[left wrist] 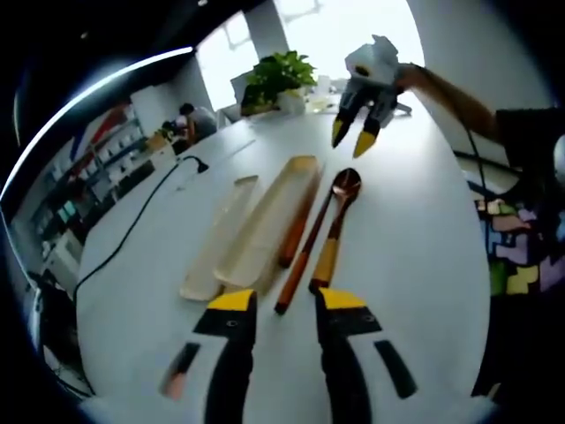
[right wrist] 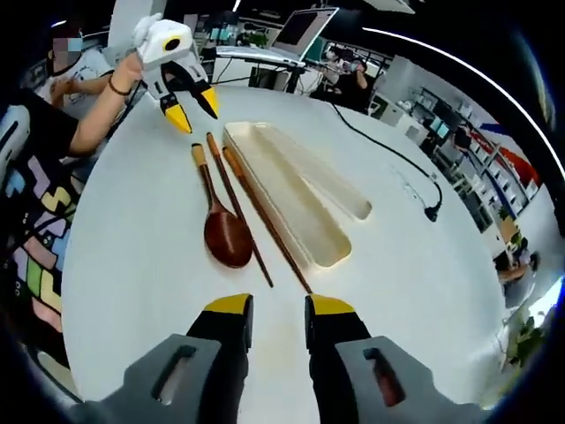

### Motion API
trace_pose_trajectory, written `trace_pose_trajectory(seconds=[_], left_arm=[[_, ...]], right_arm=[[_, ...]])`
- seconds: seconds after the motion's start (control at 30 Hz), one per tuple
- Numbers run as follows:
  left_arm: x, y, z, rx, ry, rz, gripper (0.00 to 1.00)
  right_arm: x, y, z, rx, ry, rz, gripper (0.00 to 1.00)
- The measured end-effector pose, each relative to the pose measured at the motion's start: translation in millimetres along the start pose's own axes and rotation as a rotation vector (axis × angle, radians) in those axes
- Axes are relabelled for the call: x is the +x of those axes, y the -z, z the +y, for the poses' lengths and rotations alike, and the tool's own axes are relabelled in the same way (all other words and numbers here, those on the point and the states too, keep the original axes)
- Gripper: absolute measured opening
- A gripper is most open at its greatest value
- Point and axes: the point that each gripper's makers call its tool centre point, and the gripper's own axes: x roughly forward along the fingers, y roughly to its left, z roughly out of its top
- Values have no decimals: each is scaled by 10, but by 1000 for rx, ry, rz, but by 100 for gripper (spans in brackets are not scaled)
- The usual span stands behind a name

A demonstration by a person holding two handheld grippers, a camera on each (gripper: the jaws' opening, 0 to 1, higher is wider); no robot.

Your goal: Arrange the utensils inside the cutlery case until each visible utensil rests in its matching compartment.

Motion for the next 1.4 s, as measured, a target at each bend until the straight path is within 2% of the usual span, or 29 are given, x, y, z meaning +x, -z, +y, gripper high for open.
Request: trace_pose_trajectory(seconds=[0.17,0.33,0.43,0.53,0.9,1.27,1.4], left_arm=[[19,26,16,-11,-1,6,28],[31,24,1,-12,10,3,28],[49,27,6,-15,10,5,28],[72,42,-2,-11,15,11,28],[165,82,30,-23,24,28,28],[219,129,57,-45,28,44,27],[245,115,12,-52,35,37,21]], right_arm=[[66,-33,29,-39,-58,61,16],[145,-70,-11,-66,-74,77,16],[204,-69,-28,-52,-104,95,14],[224,-91,-14,-92,-123,107,14],[354,-123,19,-102,-197,165,12],[368,-117,63,-121,-261,234,9],[371,-106,68,-85,-276,269,7]])
